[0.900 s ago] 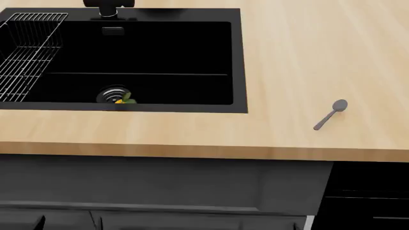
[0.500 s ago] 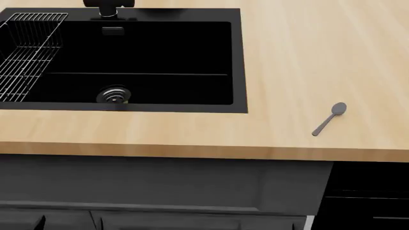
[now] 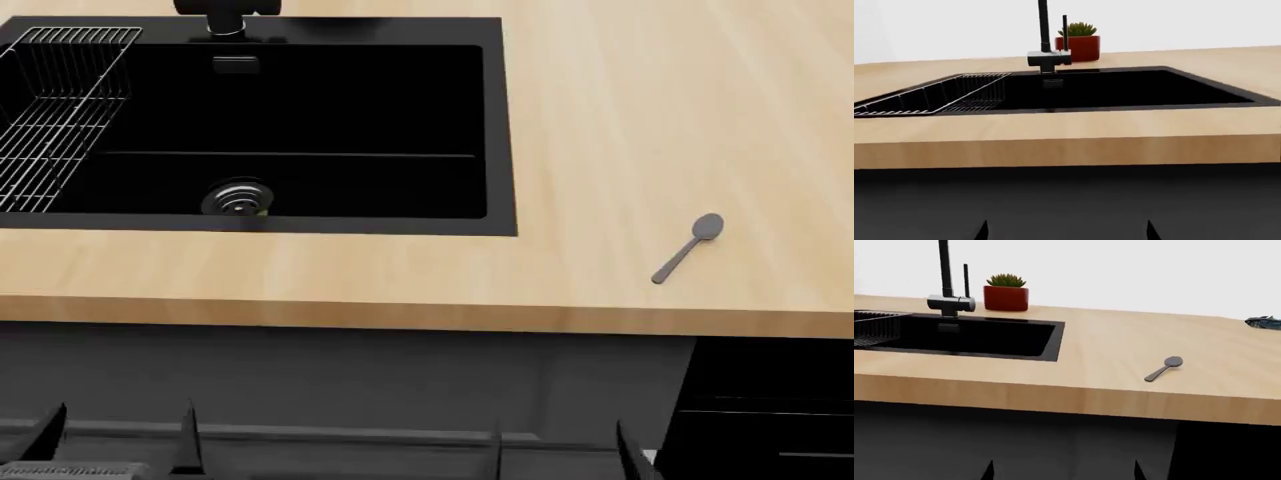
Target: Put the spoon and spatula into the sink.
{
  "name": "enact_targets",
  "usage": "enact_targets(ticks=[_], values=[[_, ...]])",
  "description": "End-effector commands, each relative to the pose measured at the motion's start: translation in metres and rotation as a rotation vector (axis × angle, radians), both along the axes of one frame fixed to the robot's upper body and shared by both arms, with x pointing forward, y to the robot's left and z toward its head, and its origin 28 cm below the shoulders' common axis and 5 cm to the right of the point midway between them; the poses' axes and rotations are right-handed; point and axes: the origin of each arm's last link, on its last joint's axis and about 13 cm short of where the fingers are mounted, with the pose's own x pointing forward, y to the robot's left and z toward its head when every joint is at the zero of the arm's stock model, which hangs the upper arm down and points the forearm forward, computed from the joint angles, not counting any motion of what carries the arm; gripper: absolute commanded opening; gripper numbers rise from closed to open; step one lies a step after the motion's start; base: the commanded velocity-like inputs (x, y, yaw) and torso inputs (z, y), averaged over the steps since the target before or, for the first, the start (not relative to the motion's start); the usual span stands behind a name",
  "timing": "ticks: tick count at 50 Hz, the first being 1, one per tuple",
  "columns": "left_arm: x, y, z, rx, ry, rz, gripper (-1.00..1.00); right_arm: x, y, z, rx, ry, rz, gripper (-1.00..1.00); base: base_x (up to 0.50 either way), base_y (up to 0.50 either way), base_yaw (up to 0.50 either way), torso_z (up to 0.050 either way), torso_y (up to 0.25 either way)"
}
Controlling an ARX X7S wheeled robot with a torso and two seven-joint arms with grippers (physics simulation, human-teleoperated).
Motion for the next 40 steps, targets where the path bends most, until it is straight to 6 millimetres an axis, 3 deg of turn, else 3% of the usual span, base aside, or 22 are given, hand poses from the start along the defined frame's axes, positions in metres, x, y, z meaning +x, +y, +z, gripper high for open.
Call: enact_targets(ticks=[1, 5, 10, 17, 18, 29, 40], values=[[0.014, 0.002, 0.073, -0.017, 0.028, 0.049, 1.00, 0.003, -0.004, 0.069, -0.087, -0.034, -0.054, 1.00, 0.00, 0.00, 0.00, 0.000, 0.000], [0.030, 0.002, 0.101, 0.046, 0.065, 0.045, 1.00, 0.019, -0.011, 0.103, -0.098, 0.043, -0.111, 1.00, 0.00, 0.00, 0.00, 0.000, 0.000], [0.050, 0.009, 0.139, 0.033, 0.026, 0.036, 1.00, 0.030, -0.018, 0.141, -0.089, 0.095, 0.031, 1.00, 0.00, 0.00, 0.00, 0.000, 0.000], [0.075, 0.025, 0.187, -0.009, -0.006, 0.033, 1.00, 0.037, -0.026, 0.181, -0.212, 0.025, 0.007, 1.00, 0.00, 0.00, 0.00, 0.000, 0.000], [0.077, 0.027, 0.190, 0.009, -0.025, 0.040, 1.00, 0.039, -0.027, 0.186, -0.250, 0.035, -0.059, 1.00, 0.00, 0.00, 0.00, 0.000, 0.000], [0.102, 0.049, 0.231, -0.001, -0.072, 0.078, 1.00, 0.068, -0.037, 0.238, -0.156, -0.035, -0.049, 1.00, 0.00, 0.00, 0.00, 0.000, 0.000], [0.107, 0.075, 0.246, 0.033, -0.073, 0.181, 1.00, 0.075, -0.042, 0.257, -0.131, -0.090, -0.087, 1.00, 0.00, 0.00, 0.00, 0.000, 0.000]])
